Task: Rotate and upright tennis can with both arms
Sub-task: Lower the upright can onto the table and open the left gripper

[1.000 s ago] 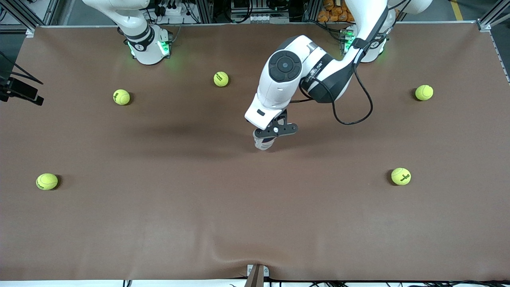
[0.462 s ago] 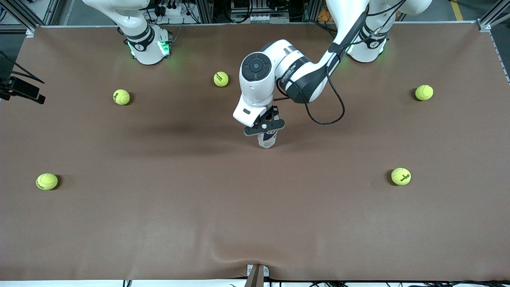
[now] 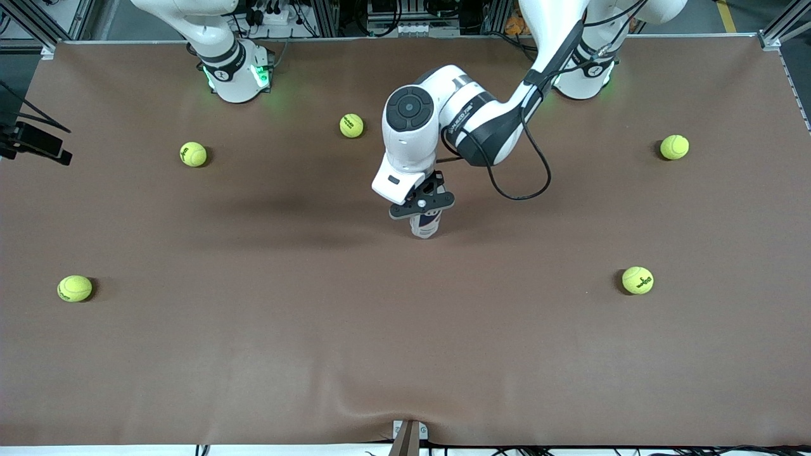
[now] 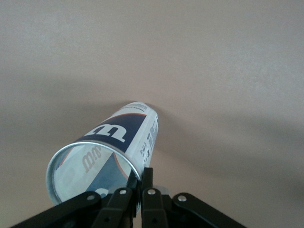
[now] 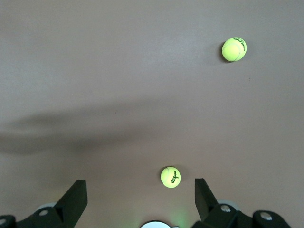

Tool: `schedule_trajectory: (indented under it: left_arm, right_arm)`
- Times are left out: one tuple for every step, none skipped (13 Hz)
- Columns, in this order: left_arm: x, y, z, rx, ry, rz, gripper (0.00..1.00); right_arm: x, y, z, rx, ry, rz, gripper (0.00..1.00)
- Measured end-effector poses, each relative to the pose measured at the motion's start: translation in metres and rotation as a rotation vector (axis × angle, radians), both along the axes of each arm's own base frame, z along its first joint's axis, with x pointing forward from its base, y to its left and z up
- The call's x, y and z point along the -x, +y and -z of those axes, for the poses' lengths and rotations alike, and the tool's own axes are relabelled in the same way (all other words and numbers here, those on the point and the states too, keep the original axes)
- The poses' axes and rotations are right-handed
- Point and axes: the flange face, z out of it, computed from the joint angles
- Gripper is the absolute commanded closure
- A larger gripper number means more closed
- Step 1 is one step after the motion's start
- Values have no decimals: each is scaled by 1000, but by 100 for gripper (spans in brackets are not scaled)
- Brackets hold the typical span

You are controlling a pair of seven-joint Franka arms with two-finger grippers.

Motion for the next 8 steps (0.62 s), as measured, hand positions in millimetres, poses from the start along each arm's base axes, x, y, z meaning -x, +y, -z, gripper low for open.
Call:
schedule_trajectory:
  left_arm:
    - [-1, -1, 1, 5, -4, 0, 100]
    - [-1, -2, 3, 7, -5, 0, 100]
    - [-1, -3, 3, 10, -7, 1, 95]
    - [-1, -3, 3, 11, -7, 1, 88]
    - [-1, -3, 4, 11, -7, 2, 77]
    - [0, -4, 4, 11, -6, 2, 66]
    - [0, -4, 6, 9, -4, 3, 59]
    - [0, -4, 8, 8, -3, 3, 46]
  right_arm:
    - [0, 0, 0, 0, 0, 0, 0]
    - [0, 0, 0, 0, 0, 0, 0]
    - [0, 0, 0, 0, 0, 0, 0]
    - [0, 0, 0, 0, 0, 0, 0]
    - [0, 0, 0, 0, 0, 0, 0]
    - [0, 0, 0, 0, 0, 0, 0]
    - [0, 0, 0, 0, 0, 0, 0]
    - [0, 0, 0, 0, 0, 0, 0]
